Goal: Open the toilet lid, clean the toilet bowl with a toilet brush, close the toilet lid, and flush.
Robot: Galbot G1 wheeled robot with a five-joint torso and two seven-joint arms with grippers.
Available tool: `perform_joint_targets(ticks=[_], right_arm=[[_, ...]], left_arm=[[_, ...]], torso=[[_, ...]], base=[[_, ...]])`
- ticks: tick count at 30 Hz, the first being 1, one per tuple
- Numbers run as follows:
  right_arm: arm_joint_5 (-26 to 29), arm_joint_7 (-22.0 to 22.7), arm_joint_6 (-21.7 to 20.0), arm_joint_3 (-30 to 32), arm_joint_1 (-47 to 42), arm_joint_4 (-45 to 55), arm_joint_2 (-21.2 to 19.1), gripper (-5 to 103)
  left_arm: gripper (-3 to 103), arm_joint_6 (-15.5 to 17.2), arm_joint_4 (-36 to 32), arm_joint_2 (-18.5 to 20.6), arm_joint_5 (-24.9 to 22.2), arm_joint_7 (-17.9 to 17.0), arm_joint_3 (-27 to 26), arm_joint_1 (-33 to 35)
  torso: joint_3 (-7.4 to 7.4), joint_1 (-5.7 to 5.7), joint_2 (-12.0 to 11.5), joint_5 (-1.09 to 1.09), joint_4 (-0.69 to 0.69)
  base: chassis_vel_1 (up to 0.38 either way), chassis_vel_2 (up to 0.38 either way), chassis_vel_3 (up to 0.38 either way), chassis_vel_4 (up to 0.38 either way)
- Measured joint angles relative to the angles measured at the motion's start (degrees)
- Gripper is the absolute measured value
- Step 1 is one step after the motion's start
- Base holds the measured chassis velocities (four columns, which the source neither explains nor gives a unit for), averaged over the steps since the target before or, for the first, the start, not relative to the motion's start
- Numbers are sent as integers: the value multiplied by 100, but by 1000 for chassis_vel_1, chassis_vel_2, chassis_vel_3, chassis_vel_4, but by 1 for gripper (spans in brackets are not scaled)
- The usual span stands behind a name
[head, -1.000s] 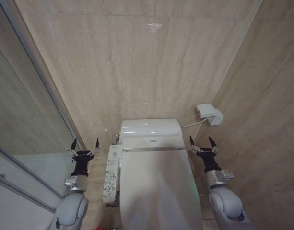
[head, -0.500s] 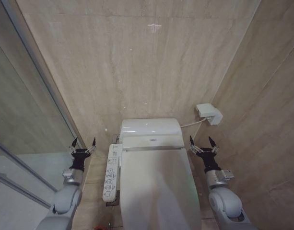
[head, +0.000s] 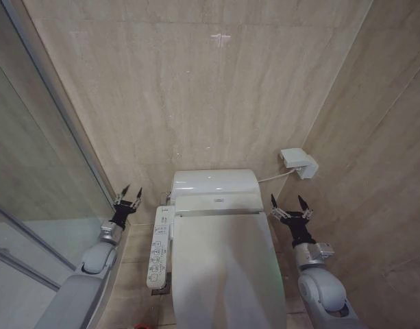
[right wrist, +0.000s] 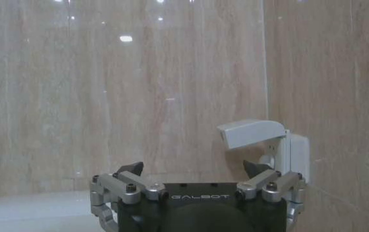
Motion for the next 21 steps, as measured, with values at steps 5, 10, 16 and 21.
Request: perform_joint_targets(ticks=[5, 10, 16, 21], right_arm=[[0, 0, 0, 0, 0, 0, 0, 100], [0, 0, 0, 0, 0, 0, 0, 100], [0, 0, 0, 0, 0, 0, 0, 100], [0, 0, 0, 0, 0, 0, 0, 100]], left_arm=[[24, -367, 399, 35, 384, 324, 225, -189], [24, -565, 672, 58, 649, 502, 402, -332], [1, -746, 980, 81, 761, 657, 601, -474], [0, -835, 1133, 47, 963, 684, 695, -630]], torso=[[0, 0, 0, 0, 0], [0, 0, 0, 0, 0], [0, 0, 0, 0, 1], [0, 0, 0, 0, 0]], base=[[0, 0, 0, 0], [0, 0, 0, 0], [0, 0, 0, 0], [0, 0, 0, 0]])
